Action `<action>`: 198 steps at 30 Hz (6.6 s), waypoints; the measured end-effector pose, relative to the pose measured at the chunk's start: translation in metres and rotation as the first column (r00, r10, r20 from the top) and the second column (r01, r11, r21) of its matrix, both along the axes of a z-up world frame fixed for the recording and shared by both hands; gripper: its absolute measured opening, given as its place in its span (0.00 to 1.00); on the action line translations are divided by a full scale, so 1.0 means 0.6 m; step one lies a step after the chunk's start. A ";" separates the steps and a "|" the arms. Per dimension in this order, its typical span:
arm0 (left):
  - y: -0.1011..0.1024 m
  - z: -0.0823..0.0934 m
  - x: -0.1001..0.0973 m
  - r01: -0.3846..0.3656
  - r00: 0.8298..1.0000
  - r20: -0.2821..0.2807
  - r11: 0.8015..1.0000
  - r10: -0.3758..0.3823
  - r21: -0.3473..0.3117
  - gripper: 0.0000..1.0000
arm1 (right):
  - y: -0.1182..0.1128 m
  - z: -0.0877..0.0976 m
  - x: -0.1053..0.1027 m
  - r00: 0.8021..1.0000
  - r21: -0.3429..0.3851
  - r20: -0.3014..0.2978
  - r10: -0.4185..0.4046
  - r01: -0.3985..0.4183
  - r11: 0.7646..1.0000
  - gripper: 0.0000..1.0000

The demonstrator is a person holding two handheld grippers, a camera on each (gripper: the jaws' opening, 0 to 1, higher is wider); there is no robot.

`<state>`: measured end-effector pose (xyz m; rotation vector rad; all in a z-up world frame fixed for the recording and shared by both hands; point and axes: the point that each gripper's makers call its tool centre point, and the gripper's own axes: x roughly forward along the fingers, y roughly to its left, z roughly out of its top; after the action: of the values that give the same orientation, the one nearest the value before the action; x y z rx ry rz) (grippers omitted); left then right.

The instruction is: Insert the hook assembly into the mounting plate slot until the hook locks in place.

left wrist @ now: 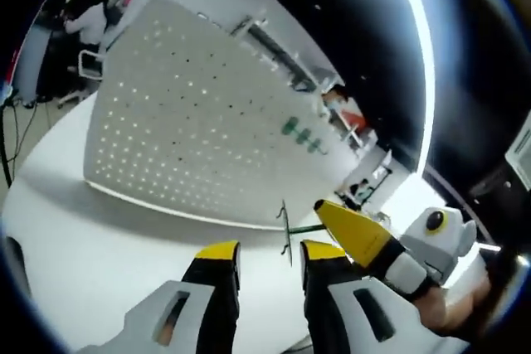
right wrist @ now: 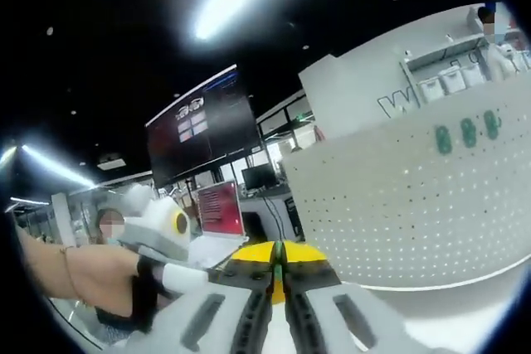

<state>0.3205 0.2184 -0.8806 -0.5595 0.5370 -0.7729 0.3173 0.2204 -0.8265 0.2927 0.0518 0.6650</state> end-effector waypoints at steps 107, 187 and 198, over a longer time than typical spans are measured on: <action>-0.024 0.023 -0.019 0.015 0.892 0.411 0.919 -0.190 0.393 0.37 | -0.043 -0.011 0.003 0.984 0.045 -0.153 0.087 -0.081 0.996 0.00; 0.010 -0.029 -0.014 0.008 0.940 0.314 0.925 -0.137 0.380 0.98 | -0.518 0.064 0.238 0.797 -0.071 0.172 -0.578 0.596 0.800 0.00; 0.011 -0.034 -0.015 0.012 0.945 0.299 0.925 -0.135 0.381 0.97 | -0.554 0.048 0.257 0.762 -0.052 0.142 -0.631 0.643 0.765 0.00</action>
<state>0.3112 0.2248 -0.9009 -0.0526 0.3902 -0.7903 0.4717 -0.1120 -0.7974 0.1570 -0.1270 -0.0109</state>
